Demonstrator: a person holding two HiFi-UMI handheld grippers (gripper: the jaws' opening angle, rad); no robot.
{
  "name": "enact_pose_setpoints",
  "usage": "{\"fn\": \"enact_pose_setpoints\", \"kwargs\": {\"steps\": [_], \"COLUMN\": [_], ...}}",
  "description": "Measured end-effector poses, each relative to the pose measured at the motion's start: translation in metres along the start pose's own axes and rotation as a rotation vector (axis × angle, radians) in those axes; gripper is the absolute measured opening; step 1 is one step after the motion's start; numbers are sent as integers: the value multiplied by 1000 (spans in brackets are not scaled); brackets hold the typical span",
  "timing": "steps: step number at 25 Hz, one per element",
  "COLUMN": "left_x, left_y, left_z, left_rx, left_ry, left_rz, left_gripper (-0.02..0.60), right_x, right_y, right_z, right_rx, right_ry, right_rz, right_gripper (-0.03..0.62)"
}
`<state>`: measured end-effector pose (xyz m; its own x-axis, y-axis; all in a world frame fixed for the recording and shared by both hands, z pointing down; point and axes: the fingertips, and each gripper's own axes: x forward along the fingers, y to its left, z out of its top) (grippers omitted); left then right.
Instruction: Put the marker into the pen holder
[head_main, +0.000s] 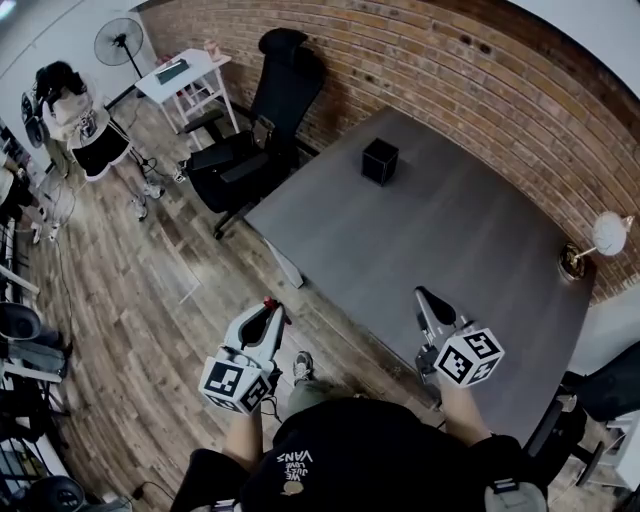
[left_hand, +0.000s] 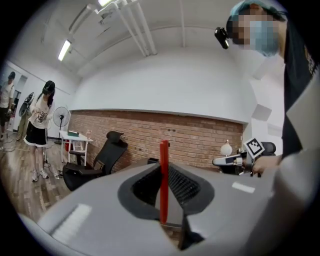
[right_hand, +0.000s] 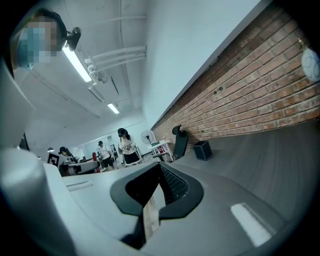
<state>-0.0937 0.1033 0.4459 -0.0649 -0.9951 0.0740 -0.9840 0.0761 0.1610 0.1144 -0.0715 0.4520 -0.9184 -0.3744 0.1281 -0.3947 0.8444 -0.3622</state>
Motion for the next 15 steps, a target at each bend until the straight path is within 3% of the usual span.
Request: {"fn": "enact_pose_setpoints", "kwargs": {"steps": [15], "left_x": [76], "left_y": [117], "left_z": [36], "left_rx": [27], "left_ry": [34], "left_rz": [-220], "left_gripper": [94], "right_x": [87], "right_y": [20], "right_z": [14], "right_rx": [42], "right_ry": [-107], "right_rz": [-218], "right_gripper": [0]}}
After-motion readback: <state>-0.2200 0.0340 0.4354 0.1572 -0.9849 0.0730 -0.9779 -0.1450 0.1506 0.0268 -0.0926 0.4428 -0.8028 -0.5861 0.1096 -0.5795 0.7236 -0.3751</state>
